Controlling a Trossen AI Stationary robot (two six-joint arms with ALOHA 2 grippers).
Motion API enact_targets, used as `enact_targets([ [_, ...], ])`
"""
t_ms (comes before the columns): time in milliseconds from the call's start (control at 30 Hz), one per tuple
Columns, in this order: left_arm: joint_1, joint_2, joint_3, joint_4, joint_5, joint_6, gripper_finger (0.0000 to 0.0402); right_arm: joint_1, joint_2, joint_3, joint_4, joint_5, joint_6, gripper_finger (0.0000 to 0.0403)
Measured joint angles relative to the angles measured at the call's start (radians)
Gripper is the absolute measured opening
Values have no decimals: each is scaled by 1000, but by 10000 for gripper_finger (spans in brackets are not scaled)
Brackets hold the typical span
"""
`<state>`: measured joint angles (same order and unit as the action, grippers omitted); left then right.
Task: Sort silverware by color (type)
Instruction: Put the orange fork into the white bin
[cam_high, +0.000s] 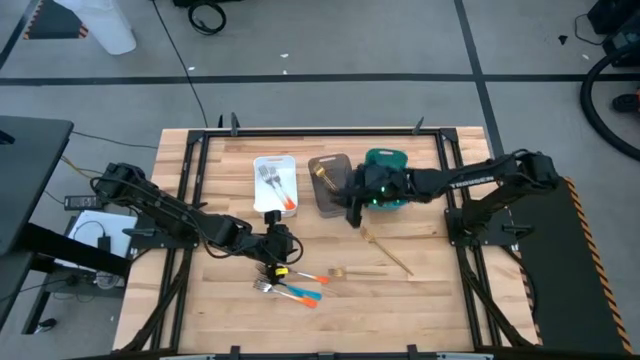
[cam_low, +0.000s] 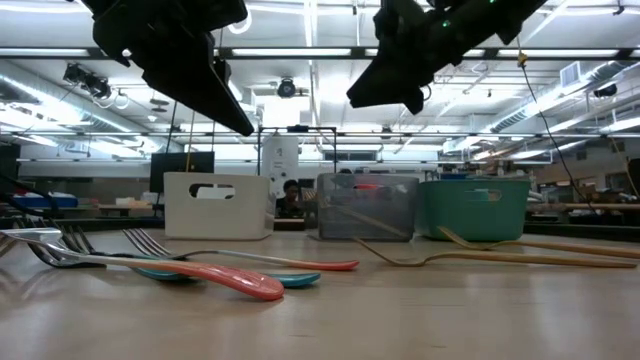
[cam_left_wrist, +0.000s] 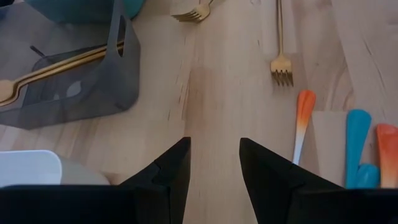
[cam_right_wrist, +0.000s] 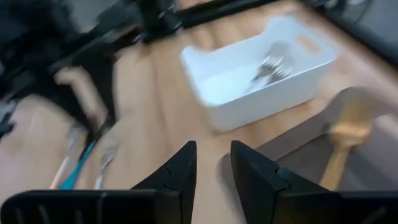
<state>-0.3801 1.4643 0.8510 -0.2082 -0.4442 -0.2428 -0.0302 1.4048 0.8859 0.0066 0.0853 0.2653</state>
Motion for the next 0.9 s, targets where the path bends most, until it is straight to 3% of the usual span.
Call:
enact_targets([
  [133, 0, 0, 0, -1, 6, 0, 146, 90, 36, -3, -11, 29, 33, 110],
  [267, 0, 0, 0, 1, 78, -13, 146, 184, 91, -9, 4, 92, 73, 110],
  [367, -4, 0, 0, 0, 162, -75, 146, 260, 143, -9, 16, 170, 118, 110],
  [567, -43, 2, 0, -8, 221, -163, 146, 387, 222, -10, 37, 303, 186, 110],
  [733, -79, 2, 0, -6, 290, -252, 146, 451, 230, -10, 45, 389, 210, 110],
  [900, -119, 2, 3, -9, 327, -357, 146, 502, 230, -10, 40, 561, 167, 110],
])
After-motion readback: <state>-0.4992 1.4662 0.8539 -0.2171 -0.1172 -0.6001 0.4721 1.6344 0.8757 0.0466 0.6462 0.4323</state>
